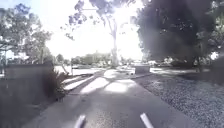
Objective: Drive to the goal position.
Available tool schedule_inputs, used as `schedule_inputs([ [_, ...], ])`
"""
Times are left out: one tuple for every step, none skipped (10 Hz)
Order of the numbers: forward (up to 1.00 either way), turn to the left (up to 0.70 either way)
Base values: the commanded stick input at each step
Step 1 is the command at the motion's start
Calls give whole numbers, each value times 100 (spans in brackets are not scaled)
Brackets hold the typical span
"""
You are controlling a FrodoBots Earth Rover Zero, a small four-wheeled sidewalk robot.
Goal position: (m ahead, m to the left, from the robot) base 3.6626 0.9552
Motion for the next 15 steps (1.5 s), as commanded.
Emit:
schedule_inputs([
  [100,0],
  [100,0],
  [100,0],
  [100,0],
  [100,0],
  [100,0],
  [100,0],
  [100,0],
  [100,0],
  [100,0],
  [100,0],
  [100,0],
  [100,0],
  [100,0],
  [100,0],
])
